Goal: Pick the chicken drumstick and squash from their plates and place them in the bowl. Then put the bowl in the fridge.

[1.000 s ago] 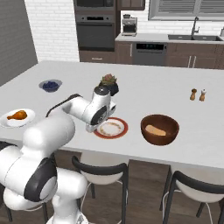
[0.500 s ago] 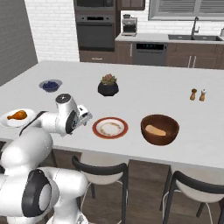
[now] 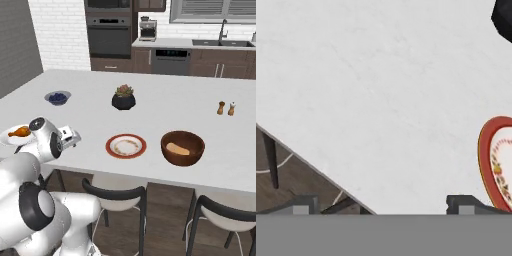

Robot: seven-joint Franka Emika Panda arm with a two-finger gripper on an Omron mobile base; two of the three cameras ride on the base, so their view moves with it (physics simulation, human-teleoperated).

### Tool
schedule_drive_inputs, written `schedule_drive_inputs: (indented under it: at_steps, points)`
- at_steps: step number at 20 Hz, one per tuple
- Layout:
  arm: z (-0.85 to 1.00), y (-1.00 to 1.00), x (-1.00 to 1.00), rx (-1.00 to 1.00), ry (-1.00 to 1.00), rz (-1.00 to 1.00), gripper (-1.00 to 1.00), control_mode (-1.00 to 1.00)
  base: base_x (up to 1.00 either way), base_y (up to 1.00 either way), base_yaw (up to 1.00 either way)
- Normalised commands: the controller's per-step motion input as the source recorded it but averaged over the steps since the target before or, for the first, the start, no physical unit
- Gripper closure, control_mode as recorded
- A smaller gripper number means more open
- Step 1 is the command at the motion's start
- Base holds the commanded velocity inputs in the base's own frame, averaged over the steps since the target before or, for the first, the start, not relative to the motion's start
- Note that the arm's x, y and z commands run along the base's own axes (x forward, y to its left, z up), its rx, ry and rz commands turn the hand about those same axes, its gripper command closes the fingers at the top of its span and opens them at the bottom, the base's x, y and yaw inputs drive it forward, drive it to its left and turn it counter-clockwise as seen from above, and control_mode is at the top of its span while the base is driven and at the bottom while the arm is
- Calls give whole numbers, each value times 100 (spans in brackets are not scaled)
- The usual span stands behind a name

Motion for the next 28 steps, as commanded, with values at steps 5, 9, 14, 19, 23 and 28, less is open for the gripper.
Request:
schedule_drive_inputs:
  at_steps: [5,9,14,19,23,28]
  points:
    - [8,98,27,5,0,-27,-100,-100,0,0,0]
    - [20,76,18,20,0,-24,-100,-100,0,0,0]
    - [34,38,-1,39,4,-10,-100,-100,0,0,0]
    - [1,33,-11,33,0,-7,-100,-100,0,0,0]
    - [0,46,3,27,0,-17,-100,-100,0,0,0]
    - [3,61,2,27,8,-19,-100,-100,0,0,0]
